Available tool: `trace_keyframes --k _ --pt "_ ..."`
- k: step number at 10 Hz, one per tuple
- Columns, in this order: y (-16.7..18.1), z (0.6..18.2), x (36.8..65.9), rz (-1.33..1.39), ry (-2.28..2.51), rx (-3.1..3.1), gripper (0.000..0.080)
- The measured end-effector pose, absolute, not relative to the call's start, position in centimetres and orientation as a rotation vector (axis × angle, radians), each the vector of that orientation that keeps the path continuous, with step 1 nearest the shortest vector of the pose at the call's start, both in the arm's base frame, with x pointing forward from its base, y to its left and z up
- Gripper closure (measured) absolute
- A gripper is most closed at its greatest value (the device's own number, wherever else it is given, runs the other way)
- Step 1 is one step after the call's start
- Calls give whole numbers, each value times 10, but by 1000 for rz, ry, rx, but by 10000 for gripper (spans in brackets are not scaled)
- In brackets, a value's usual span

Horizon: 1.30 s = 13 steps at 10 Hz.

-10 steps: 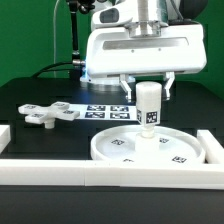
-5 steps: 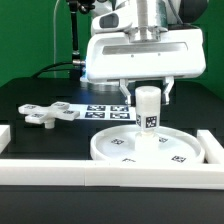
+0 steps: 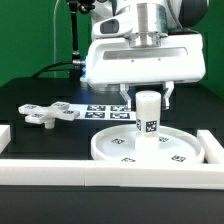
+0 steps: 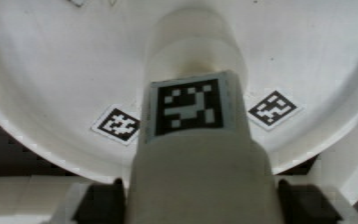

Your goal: Assemble round table

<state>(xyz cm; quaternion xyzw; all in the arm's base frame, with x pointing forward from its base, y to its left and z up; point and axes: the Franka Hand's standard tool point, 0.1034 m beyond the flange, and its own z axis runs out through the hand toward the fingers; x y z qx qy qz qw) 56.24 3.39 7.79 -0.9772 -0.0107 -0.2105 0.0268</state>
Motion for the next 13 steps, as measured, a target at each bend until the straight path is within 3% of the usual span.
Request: trace_keyframes --k 3,4,5,11,13 --pt "34 78 562 -652 -32 -3019 339" --pt "34 78 562 -652 -32 -3019 203" --pt "34 78 562 -644 -34 -3018 159" --pt "40 113 571 -596 -54 -3005 150" --pt "41 110 569 -560 -55 -3006 150"
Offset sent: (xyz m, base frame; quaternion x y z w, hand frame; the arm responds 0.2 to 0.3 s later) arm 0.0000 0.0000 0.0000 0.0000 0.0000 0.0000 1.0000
